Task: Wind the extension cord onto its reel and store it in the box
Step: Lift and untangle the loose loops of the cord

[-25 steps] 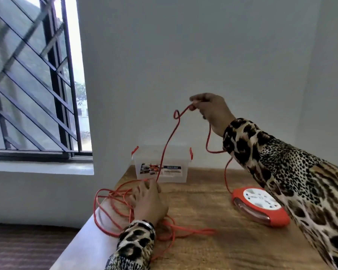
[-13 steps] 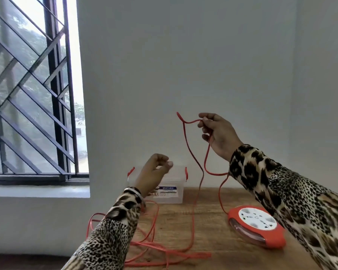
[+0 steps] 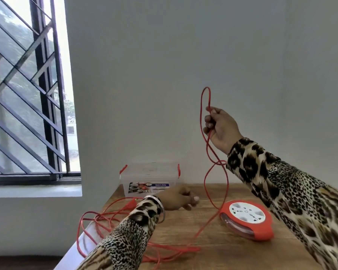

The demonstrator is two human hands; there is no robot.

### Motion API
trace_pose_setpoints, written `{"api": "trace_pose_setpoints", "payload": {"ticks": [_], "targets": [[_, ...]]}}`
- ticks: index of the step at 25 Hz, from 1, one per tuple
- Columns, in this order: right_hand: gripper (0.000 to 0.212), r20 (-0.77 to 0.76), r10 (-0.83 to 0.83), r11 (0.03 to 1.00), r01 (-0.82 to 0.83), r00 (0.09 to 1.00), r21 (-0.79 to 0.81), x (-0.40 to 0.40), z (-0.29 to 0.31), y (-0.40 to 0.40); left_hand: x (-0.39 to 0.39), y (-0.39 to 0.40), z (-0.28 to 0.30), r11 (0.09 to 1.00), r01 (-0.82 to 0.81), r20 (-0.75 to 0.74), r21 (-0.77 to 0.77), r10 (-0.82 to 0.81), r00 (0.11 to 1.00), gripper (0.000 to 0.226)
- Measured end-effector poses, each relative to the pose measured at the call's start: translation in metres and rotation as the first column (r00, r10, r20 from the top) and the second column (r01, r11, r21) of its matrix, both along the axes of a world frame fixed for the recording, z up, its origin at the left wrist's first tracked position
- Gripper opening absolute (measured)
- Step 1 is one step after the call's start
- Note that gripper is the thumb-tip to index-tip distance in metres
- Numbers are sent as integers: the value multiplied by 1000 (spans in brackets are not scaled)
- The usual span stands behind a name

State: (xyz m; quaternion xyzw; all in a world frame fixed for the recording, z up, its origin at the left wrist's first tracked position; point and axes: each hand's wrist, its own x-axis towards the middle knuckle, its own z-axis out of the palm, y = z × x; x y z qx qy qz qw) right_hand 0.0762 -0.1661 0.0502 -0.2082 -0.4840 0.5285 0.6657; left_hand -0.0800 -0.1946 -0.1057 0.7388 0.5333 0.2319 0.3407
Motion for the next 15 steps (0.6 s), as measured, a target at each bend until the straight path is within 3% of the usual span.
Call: {"api": "trace_pose_setpoints", "payload": {"ticks": [3,6,9,10,11,12,13,14,15], "targets": [[22,7,-5,999,6,1000,-42,0,-10,4,10,-5,-21,994,-29,-257,-109,0,966,61],[23,100,-88,995,92,991,-31,-1,-11,11,24,-8,-48,994,106,-489,-25,-105,866,34],[21,375,-122,987,153,919,-55,4,-29,19,15,-4,-28,997,29,-430,77,7,903,24],[18,517,-133,982,182,845,-45,6,-39,20,8,-1,-13,995,-48,-348,86,75,935,25],[15,672,-187,970,241,717,13,8,-50,21,0,1,4,985,-146,-244,95,165,956,25],[17,804,-294,940,308,517,146,9,-60,23,-8,3,23,964,-251,-133,92,262,956,24],[21,843,-452,870,353,292,344,8,-68,22,-16,5,41,939,-339,-17,66,341,940,22],[24,766,-622,764,337,161,550,4,-72,17,-23,7,58,920,-391,96,22,388,917,21],[23,652,-736,675,274,181,685,-4,-72,10,-30,6,75,908,-418,192,-21,414,890,21]]}}
